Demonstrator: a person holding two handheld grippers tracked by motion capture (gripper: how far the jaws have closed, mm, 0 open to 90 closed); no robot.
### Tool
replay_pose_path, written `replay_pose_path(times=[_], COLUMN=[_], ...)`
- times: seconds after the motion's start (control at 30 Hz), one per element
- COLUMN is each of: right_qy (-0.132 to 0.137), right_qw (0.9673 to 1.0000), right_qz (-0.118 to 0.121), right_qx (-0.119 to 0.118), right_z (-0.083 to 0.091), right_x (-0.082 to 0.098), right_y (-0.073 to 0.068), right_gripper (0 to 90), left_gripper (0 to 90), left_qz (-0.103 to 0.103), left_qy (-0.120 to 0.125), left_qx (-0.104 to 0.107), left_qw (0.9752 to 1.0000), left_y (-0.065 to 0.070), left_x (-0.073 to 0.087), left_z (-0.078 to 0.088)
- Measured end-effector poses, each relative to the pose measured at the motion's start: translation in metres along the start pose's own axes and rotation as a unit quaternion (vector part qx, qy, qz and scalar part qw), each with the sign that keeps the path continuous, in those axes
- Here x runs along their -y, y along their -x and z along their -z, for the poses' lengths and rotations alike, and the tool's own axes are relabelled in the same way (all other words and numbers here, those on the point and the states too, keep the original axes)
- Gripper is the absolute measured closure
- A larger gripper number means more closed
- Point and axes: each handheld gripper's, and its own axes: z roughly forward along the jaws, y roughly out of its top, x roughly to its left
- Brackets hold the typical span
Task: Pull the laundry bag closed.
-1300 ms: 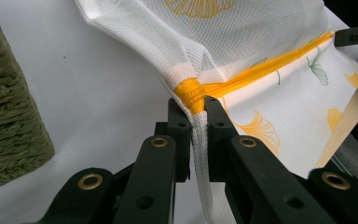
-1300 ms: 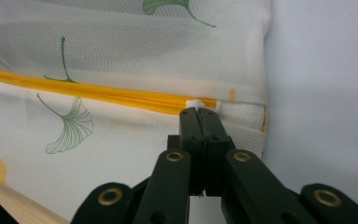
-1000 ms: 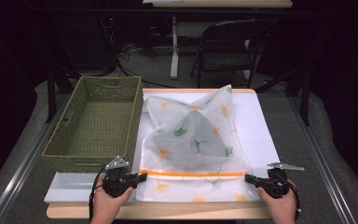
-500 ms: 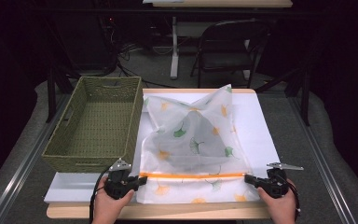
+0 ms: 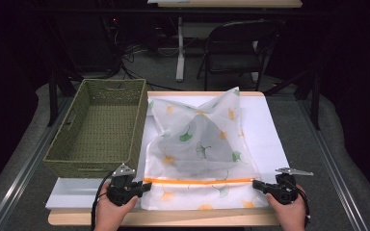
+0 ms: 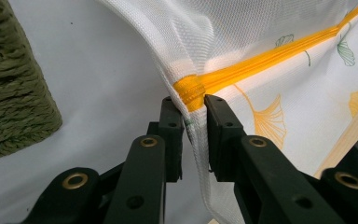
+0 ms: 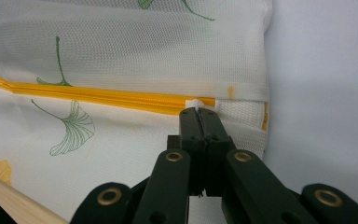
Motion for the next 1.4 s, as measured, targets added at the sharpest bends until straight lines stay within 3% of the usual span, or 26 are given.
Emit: replay_pose_path(times=[0.3, 0.5, 0.7, 1.1, 1.13, 1.4], right_qy=[0.005, 0.013, 0.023, 0.025, 0.029, 0.033], right_qw=[0.9999, 0.9999, 0.9997, 0.9995, 0.9993, 0.9991], right_qz=[0.007, 0.006, 0.009, 0.014, 0.02, 0.021], right_qx=[0.006, 0.006, 0.008, 0.011, 0.015, 0.015], right_z=[0.002, 0.003, 0.004, 0.006, 0.008, 0.009], right_x=[0.0, 0.0, 0.0, 0.0, 0.0, 0.001], right_y=[-0.003, -0.004, -0.005, -0.006, -0.01, -0.011], right_gripper=[83.6, 72.3, 64.6, 61.1, 60.9, 60.4], left_gripper=[64.9, 56.4, 50.8, 49.4, 49.0, 49.0], left_qz=[0.003, 0.004, 0.004, 0.003, -0.005, -0.005], left_qy=[0.001, 0.007, 0.016, 0.018, 0.018, 0.024], left_qx=[-0.006, -0.009, -0.024, -0.031, -0.039, -0.051], left_qw=[1.0, 0.9999, 0.9996, 0.9994, 0.9991, 0.9984], left_y=[-0.002, -0.003, -0.003, -0.004, -0.009, -0.016], left_x=[0.001, 0.002, 0.004, 0.007, 0.016, 0.026], left_z=[0.008, 0.017, 0.025, 0.031, 0.046, 0.054])
